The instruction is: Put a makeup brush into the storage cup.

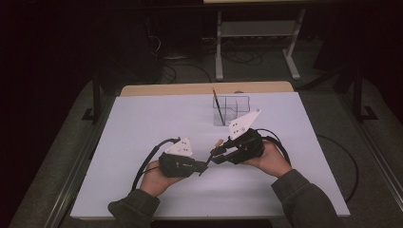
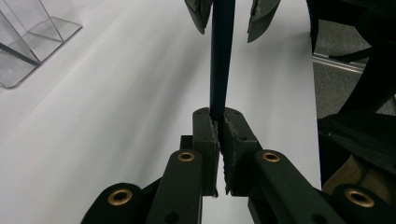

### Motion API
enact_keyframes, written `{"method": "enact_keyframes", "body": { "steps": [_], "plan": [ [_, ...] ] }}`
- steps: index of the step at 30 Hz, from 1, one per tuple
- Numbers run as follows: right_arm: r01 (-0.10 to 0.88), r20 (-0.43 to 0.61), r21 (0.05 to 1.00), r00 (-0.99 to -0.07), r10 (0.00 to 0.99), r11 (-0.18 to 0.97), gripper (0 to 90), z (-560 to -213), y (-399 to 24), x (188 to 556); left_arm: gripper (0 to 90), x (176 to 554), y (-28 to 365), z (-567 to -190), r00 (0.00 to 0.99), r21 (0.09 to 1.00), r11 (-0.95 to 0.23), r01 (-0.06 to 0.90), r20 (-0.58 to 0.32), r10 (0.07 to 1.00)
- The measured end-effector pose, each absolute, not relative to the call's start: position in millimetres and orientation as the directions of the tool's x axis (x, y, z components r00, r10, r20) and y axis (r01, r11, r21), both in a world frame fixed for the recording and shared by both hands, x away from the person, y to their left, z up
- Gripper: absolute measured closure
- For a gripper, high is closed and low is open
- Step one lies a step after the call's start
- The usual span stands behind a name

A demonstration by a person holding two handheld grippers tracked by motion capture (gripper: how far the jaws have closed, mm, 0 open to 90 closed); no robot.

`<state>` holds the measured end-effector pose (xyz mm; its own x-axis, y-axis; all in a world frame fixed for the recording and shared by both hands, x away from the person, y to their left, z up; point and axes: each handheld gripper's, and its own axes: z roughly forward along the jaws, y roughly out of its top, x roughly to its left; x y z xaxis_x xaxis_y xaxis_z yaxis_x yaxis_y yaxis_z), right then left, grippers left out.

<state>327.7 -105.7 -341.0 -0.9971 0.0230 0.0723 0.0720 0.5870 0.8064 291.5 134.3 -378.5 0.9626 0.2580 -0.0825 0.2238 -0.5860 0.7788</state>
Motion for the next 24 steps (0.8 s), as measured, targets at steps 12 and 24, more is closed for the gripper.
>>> {"method": "enact_keyframes", "body": {
  "steps": [12,24],
  "plan": [
    [0.122,0.129,0.828,-0.991,0.024,0.548,80.6,-343.6,-105.3,333.7,84.6,292.5,129.3,-381.8,0.964,0.779,-0.589,0.216,-0.074,0.256],
    [0.120,0.141,0.786,-0.990,0.013,0.607,82.4,-342.8,-104.2,336.4,74.7,291.8,125.8,-385.6,0.967,0.756,-0.622,0.204,-0.057,0.249]
  ]
}}
